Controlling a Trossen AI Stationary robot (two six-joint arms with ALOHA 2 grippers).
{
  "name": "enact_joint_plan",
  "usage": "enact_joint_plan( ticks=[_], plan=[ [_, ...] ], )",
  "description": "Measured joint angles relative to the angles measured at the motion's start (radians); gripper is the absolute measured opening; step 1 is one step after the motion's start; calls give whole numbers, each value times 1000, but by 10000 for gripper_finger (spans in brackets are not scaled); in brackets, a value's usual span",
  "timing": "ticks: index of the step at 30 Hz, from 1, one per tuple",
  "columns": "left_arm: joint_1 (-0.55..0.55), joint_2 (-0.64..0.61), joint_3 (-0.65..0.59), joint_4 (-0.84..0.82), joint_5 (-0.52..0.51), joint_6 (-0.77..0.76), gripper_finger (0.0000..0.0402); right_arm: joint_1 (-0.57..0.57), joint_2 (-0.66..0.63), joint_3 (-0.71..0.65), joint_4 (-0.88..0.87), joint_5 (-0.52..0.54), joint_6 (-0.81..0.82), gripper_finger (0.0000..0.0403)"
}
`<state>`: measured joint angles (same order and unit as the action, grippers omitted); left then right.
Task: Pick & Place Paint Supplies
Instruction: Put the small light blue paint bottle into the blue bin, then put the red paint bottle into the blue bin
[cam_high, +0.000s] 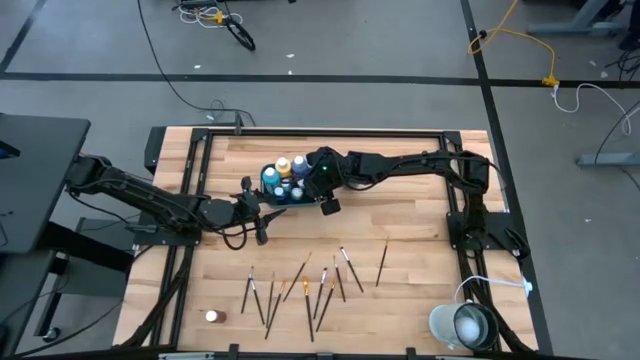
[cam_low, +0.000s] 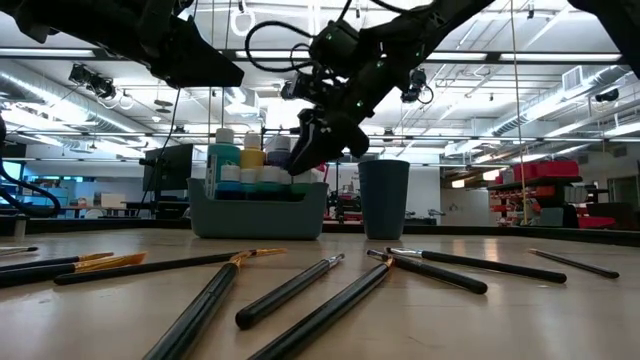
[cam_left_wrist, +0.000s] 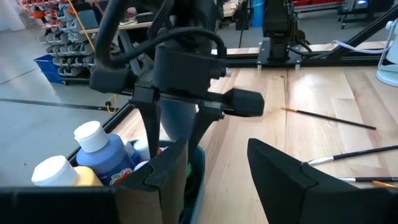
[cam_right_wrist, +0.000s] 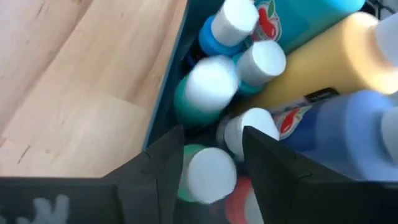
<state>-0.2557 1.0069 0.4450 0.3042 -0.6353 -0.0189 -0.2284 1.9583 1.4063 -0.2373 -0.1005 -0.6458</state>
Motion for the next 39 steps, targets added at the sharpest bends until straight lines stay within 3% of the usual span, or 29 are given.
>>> enact_joint_plan(
  ticks=[24, 31, 39],
  plan=[
    [-8, -9, 0, -8, 1, -3, 176, 47, -35, -1, 24, 31, -13, 169],
    [-62, -48, 21, -28, 96, 23, 176, 100, -108, -1, 4, 143, 104, 169],
    [-160, -132, 45, -88, 228, 3, 176, 171, -131, -1, 12, 145, 204, 169]
  ],
)
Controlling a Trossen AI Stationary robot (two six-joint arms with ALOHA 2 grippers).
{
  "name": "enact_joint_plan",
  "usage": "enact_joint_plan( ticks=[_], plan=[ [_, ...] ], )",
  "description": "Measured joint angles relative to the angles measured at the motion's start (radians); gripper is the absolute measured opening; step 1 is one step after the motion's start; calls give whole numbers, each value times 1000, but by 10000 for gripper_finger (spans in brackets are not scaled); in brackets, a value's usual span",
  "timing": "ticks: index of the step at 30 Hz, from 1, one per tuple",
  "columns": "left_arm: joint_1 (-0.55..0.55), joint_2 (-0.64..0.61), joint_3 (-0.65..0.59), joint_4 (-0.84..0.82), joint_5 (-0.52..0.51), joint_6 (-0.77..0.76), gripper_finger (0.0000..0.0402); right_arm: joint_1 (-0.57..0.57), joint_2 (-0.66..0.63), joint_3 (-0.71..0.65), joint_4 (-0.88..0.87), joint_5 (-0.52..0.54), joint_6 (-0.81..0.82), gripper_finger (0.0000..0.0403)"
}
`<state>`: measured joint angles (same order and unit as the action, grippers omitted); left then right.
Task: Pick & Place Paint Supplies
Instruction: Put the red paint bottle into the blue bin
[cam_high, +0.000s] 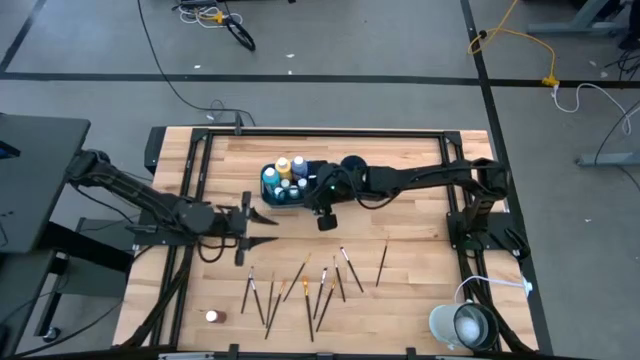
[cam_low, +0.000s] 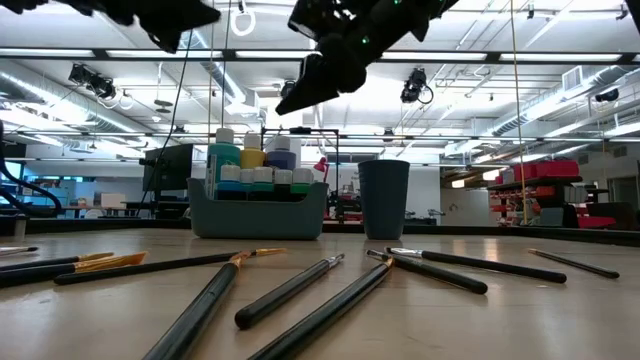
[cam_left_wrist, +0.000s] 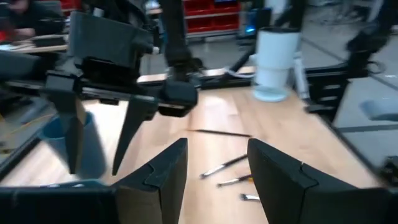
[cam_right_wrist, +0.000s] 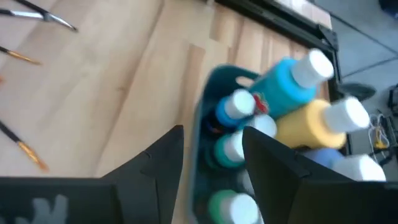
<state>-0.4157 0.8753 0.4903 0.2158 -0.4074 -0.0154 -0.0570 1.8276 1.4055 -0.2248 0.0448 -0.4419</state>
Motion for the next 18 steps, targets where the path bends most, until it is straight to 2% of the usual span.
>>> enact_joint_plan(
  ticks=[11, 14, 18],
  plan=[
    [-178, 2, 1, -63, -44, -96, 180, 79, -1, 0, 28, -9, 16, 169],
    [-226, 2, 1, -68, 38, -144, 191, 89, -1, 0, 30, -10, 16, 169],
    [-283, 2, 1, -65, 130, -126, 211, 92, -1, 0, 29, -11, 17, 169]
  ],
)
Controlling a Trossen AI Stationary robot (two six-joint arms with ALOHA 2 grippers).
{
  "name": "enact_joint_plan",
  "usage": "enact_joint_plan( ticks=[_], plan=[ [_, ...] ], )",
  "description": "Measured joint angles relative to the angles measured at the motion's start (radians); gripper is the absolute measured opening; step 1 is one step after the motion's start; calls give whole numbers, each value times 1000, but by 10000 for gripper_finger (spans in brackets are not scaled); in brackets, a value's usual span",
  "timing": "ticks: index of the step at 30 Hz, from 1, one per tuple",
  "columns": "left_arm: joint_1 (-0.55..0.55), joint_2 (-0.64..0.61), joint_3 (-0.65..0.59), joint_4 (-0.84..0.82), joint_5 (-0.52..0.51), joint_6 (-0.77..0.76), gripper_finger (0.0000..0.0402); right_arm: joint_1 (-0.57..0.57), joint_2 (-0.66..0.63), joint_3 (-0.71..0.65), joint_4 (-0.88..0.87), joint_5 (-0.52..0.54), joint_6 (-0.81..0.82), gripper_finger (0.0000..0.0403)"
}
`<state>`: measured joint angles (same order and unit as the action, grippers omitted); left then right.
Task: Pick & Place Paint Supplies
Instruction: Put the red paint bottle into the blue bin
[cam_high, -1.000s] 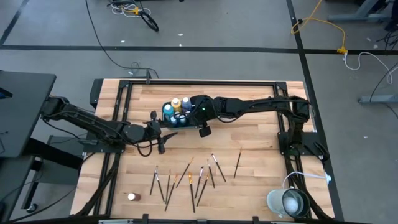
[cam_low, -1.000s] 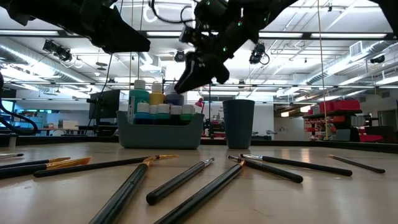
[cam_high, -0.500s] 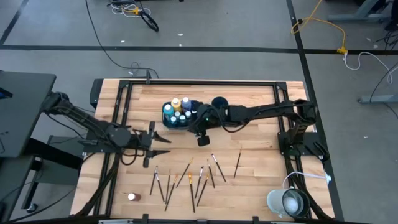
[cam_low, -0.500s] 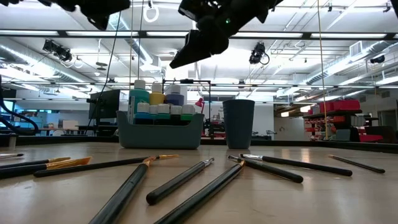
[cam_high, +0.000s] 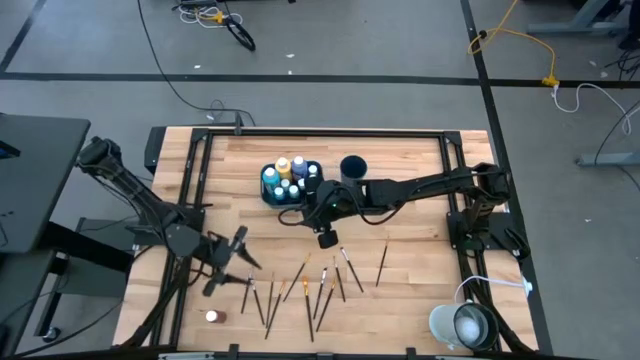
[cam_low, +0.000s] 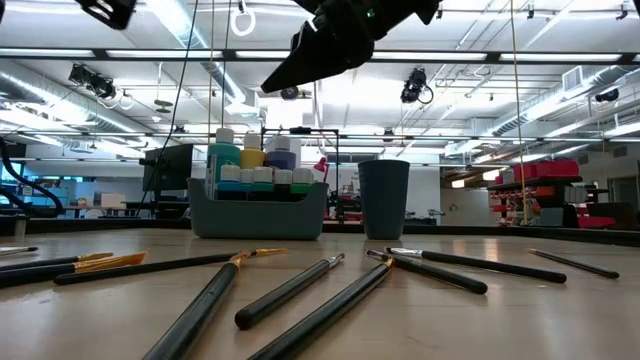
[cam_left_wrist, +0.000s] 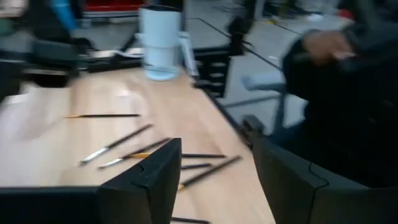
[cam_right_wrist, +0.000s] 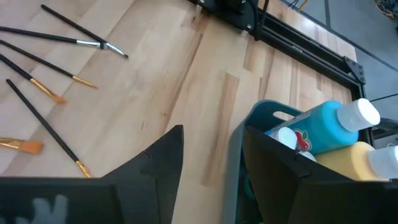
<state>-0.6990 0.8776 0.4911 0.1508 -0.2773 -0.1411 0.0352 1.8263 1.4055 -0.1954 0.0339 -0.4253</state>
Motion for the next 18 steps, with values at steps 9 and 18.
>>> enact_joint_plan(
  ticks=[9, 18],
  plan=[
    [-105, 107, -4, -4, 166, 25, 241, 1, 0, 0, 1, 0, 25, 169],
    [-167, 193, -5, -3, 382, -40, 236, 1, 1, 0, 53, -10, 59, 169]
  ],
)
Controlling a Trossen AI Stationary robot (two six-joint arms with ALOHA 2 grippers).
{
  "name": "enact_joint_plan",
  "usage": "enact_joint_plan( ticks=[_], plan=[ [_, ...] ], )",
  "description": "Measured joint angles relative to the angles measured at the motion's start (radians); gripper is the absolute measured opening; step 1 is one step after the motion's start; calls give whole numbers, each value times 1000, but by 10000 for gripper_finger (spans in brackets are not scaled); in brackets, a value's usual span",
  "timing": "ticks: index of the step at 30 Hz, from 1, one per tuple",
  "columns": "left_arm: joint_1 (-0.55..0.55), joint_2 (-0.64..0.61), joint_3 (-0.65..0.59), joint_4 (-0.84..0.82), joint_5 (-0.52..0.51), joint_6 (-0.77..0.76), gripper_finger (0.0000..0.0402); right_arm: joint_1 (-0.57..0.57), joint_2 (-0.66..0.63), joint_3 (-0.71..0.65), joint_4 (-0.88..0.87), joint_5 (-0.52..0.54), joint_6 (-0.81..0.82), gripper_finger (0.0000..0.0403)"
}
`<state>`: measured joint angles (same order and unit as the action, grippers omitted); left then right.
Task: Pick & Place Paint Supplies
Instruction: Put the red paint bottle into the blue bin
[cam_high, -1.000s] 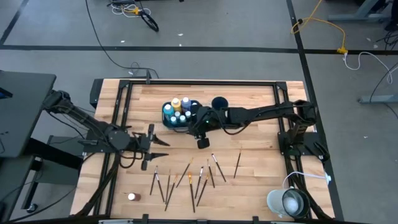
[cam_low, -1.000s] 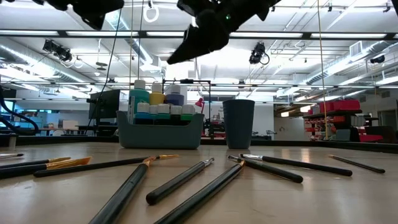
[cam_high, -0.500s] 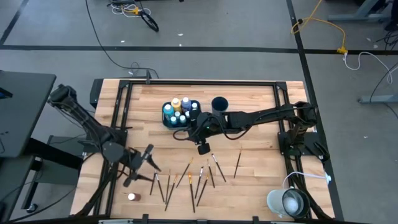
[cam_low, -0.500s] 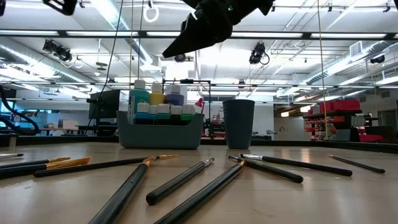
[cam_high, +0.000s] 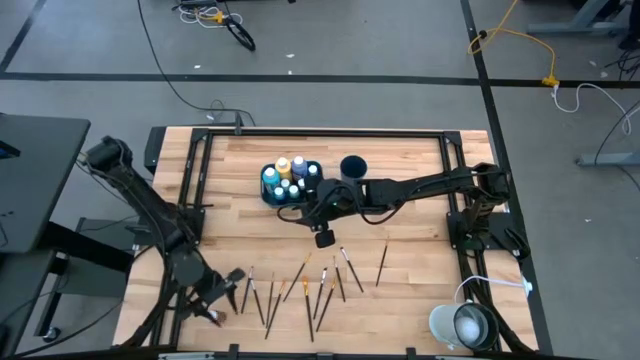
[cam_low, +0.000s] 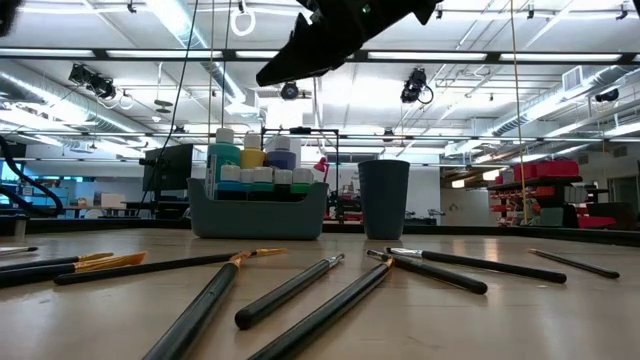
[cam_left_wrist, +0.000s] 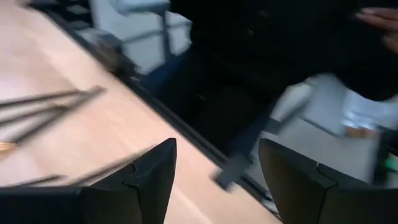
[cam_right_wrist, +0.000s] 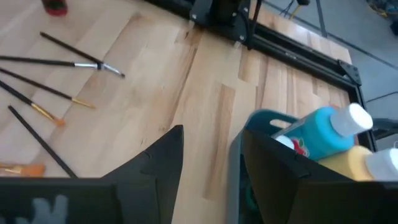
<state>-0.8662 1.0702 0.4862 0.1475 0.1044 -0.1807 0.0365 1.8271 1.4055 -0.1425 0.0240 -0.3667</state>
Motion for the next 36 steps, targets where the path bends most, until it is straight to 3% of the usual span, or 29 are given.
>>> enact_joint_plan(
  ticks=[6, 12, 18, 28, 36],
  plan=[
    [-60, 29, 0, -31, 72, 2, 239, 0, 0, 0, 70, -86, -4, 169],
    [-132, 28, -7, -42, -35, 70, 236, 0, 0, 0, 90, -94, -5, 169],
    [-169, 28, -116, 97, -186, 4, 234, 0, 0, 0, 92, -94, -13, 169],
    [-191, 27, -143, 137, -150, -1, 234, 0, 0, 0, 95, -93, -15, 169],
    [-215, 27, -255, 250, -226, -22, 233, 0, 0, 0, 97, -94, -15, 169]
  ],
)
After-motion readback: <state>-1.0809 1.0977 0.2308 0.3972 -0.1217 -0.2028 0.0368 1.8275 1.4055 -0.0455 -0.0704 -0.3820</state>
